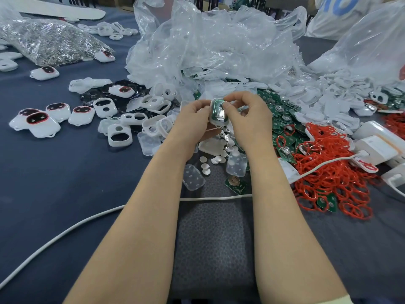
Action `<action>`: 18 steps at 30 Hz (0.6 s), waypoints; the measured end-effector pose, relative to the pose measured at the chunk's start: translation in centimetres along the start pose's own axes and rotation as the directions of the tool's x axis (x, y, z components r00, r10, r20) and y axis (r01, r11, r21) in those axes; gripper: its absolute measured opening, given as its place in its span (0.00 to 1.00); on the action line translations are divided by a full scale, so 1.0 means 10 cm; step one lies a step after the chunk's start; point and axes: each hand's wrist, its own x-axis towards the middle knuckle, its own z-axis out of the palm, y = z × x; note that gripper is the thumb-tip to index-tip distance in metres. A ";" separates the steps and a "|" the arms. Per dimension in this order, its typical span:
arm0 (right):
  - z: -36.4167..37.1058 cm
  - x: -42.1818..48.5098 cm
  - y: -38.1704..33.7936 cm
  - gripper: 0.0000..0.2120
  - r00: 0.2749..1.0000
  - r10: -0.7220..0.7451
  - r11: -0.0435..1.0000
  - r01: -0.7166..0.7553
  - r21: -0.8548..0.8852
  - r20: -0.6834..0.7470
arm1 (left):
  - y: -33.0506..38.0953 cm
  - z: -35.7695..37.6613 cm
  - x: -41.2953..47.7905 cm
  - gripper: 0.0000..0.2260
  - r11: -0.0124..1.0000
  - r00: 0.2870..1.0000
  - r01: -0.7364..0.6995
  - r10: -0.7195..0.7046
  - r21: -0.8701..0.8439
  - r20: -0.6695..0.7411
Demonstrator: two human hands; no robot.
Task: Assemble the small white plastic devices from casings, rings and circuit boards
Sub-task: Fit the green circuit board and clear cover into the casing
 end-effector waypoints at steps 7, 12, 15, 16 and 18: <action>0.03 0.01 0.04 0.06 1.000 -0.004 1.000 0.004 0.018 0.002 | 0.02 0.00 -0.01 0.12 0.995 1.000 0.007 -0.006 -0.101 0.012; 0.03 0.01 0.03 0.06 0.997 0.078 0.991 -0.079 0.110 0.014 | 0.02 0.00 -0.01 0.10 0.992 1.000 0.019 -0.018 -0.127 0.009; 0.04 0.03 0.04 0.05 0.988 0.147 0.973 -0.154 0.171 0.055 | 0.00 -0.01 -0.01 0.05 0.997 1.000 -0.011 0.012 -0.073 0.006; 0.04 0.03 0.04 0.05 0.983 0.172 0.962 -0.182 0.205 0.067 | -0.01 -0.01 -0.01 0.04 0.999 1.000 -0.023 0.023 -0.046 0.007; 0.03 0.03 0.05 0.04 0.973 0.213 0.932 -0.229 0.281 0.087 | -0.02 -0.02 -0.01 0.05 0.999 0.999 -0.035 0.035 -0.008 0.012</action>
